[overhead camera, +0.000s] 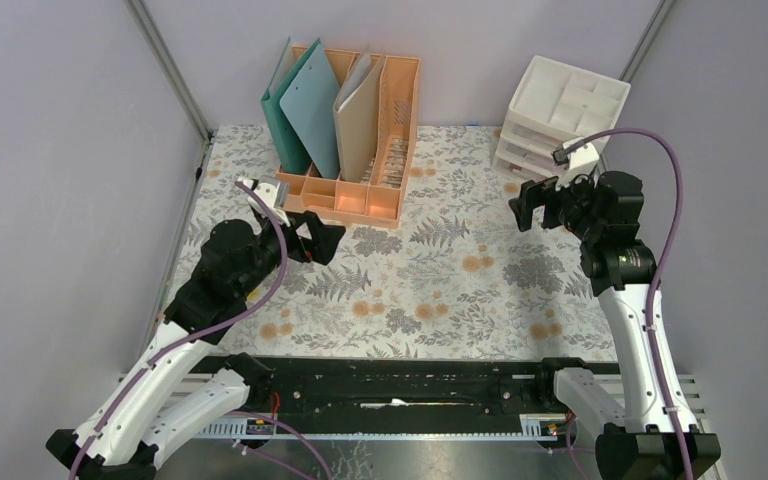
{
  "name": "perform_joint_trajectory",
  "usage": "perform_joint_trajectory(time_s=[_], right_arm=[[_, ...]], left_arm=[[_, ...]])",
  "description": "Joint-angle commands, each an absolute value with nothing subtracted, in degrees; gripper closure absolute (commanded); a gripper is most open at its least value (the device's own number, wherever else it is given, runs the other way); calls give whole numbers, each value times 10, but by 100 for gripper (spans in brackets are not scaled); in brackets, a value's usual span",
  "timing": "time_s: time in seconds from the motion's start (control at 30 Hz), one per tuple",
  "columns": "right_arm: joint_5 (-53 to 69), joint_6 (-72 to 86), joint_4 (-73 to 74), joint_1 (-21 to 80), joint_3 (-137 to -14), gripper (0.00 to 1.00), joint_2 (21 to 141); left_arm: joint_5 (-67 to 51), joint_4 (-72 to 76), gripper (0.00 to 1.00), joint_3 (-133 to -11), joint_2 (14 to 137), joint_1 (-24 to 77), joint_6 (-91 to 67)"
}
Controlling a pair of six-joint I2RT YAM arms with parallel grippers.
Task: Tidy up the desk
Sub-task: Reset both arms
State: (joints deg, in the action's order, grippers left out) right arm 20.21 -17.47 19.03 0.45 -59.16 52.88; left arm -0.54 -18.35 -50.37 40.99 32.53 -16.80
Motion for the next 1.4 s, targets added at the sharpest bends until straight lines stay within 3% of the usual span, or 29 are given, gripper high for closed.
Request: perform_joint_trajectory(time_s=[0.0,0.63,1.37], right_arm=[[234,49,182,3,-585,0,527],[251,52,175,4,-569,0,522],[265,57,168,4,-559,0,506]], left_arm=[[-11,-164,1,-497,398,317,-147],[-85,-142,1,-478,401,254,-164],[-95,-138,1,-472,407,237,-166]])
